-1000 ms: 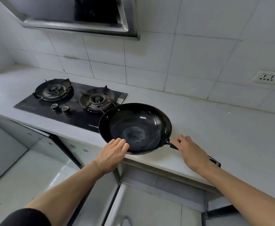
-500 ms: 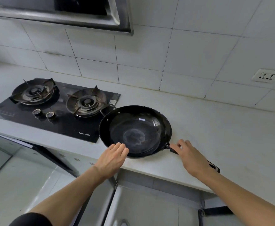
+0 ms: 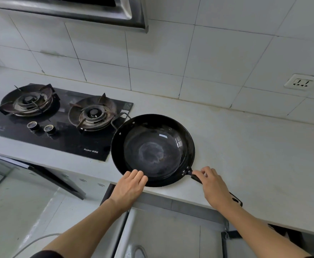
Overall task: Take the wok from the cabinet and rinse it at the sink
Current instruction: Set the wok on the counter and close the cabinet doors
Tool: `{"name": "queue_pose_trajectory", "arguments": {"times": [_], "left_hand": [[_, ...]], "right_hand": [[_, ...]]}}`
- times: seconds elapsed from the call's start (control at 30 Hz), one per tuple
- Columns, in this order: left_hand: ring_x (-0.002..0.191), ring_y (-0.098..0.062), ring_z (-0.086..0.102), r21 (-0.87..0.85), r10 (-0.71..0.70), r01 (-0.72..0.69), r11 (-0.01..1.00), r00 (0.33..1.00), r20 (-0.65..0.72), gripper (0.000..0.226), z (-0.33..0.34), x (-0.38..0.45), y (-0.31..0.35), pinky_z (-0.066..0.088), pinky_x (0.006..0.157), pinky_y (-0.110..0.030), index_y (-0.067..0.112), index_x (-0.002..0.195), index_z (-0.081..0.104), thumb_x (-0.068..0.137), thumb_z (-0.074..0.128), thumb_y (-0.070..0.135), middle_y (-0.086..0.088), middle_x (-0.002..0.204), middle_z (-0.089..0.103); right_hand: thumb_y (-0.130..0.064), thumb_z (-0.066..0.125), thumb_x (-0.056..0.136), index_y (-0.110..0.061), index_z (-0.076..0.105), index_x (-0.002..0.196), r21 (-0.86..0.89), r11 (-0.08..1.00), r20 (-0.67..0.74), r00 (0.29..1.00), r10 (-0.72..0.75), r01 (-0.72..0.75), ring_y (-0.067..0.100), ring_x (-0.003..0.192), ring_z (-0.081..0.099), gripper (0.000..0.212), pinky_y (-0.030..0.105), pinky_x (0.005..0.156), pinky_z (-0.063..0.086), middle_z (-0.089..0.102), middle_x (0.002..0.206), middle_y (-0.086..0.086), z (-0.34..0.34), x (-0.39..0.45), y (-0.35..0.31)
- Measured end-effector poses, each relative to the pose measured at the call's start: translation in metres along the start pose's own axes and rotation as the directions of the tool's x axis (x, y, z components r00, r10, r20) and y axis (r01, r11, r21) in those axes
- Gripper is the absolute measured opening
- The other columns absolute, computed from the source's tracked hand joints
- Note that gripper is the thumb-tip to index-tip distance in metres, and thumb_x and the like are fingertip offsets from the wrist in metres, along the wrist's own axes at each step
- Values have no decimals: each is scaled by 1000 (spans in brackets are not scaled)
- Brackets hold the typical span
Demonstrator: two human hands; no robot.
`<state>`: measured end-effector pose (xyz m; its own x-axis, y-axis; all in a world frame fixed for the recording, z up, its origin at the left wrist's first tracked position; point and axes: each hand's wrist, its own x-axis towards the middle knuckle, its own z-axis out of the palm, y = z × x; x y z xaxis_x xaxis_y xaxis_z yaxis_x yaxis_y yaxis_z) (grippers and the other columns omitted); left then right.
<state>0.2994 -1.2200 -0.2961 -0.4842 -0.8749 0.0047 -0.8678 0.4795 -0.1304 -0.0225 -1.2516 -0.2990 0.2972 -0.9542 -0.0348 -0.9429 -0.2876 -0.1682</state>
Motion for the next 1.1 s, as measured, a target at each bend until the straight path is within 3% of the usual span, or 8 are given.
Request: {"name": "queue_pose_trajectory", "arguments": {"times": [0.27,0.43,0.63,0.87,1.1], "left_hand": [[73,-18,40,-38,-52,54,998,996,72,52,-1,-7,5,34,61,-29,18,88,48,48,76,1,2,83,44],[75,-18,46,-76,-107,112,991,992,65,41,-8,-16,15,48,69,-31,22,93,50,61,73,10,4,84,50],[80,-20,52,-66,-190,190,980,982,12,29,-27,-26,19,49,73,-31,22,94,55,68,66,15,5,88,55],[97,-22,60,-157,-391,390,907,920,24,47,-33,-66,31,52,85,-35,19,120,54,75,71,18,2,108,61],[104,-22,55,-179,-456,470,864,883,116,42,-20,-126,52,48,90,-36,19,130,48,89,57,25,-1,120,57]], "right_hand": [[15,72,60,-27,59,118,66,998,1,1000,20,-20,14,83,49,73,27,62,45,51,104,-2,-8,-7,-5],[-15,66,84,-27,52,129,42,999,30,999,-24,23,19,102,49,49,33,81,46,50,118,0,-22,-12,-5],[-28,62,86,-25,47,135,47,997,-16,998,-62,62,21,111,46,51,34,87,41,47,125,0,-33,-24,-10],[-29,64,85,-23,49,133,170,967,-82,980,-179,191,19,109,45,51,34,87,42,48,121,-2,-27,-54,-27],[-33,62,89,-23,45,138,163,967,49,977,-208,198,18,120,41,52,34,97,38,43,131,-2,-6,-99,-43]]}}
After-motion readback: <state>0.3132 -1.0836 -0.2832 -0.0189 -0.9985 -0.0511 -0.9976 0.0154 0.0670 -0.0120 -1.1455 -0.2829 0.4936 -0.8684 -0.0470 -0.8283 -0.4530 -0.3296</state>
